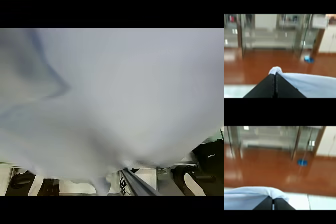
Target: Fold the shirts.
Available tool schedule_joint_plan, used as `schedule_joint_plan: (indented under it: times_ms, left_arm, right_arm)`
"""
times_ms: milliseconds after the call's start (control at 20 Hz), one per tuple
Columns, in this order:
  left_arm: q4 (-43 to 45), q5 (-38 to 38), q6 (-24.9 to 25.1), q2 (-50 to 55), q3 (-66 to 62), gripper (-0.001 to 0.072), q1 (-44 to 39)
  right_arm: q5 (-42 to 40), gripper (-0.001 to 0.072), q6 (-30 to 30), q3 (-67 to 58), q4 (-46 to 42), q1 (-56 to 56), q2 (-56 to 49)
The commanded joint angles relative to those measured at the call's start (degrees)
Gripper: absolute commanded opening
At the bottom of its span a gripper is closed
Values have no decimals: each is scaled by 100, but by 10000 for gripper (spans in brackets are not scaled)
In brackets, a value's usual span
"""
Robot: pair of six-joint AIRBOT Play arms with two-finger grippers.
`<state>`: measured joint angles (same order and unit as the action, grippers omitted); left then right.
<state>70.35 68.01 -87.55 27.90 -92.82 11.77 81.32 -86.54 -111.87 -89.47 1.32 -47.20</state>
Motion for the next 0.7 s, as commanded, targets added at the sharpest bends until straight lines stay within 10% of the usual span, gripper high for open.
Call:
schedule_joint_plan:
  times_ms: [0,650]
  left_arm:
    - [11,1180,-212,393,588,12,0]
    - [-1668,-2262,942,4819,2343,12,-584]
  right_arm:
    - [1552,15,24,-13,-188,0,-863]
    - [-1578,14,-17,-13,240,0,-5530]
